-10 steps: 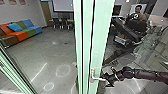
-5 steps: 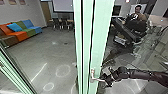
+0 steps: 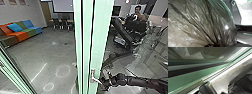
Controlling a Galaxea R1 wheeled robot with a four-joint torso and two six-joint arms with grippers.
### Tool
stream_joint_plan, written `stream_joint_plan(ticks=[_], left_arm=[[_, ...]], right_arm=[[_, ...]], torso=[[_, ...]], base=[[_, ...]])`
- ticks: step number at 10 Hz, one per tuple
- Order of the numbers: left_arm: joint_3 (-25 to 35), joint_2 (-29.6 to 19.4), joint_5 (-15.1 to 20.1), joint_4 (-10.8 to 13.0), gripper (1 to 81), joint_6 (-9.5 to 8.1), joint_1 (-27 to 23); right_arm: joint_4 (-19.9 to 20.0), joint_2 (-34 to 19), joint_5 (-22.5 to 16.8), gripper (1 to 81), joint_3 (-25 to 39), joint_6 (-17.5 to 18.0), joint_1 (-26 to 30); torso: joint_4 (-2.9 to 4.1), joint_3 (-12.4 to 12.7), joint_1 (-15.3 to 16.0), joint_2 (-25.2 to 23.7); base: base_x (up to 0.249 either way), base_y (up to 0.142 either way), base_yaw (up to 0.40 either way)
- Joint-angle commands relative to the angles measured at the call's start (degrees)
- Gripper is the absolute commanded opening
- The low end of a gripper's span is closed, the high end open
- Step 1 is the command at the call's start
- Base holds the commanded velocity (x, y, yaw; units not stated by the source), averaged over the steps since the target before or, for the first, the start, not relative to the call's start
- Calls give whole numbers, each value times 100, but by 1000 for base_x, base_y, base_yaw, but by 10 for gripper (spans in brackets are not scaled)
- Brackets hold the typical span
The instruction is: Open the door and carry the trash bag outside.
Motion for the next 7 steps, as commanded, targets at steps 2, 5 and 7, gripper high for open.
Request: stream_joint_plan(ticks=[2,5,7], left_arm=[[33,19,407,3,10,1,-156],[33,10,407,3,10,1,-148],[33,19,407,3,10,1,-139]], right_arm=[[60,92,250,811,-822,106,-922],[8,-128,2009,811,-972,80,-1618],[8,-164,2265,811,-1034,80,-1811]], torso=[[0,2,0,-2],[0,9,0,-2],[0,9,2,-2]], base=[[0,0,0],[0,0,0],[0,0,0]])
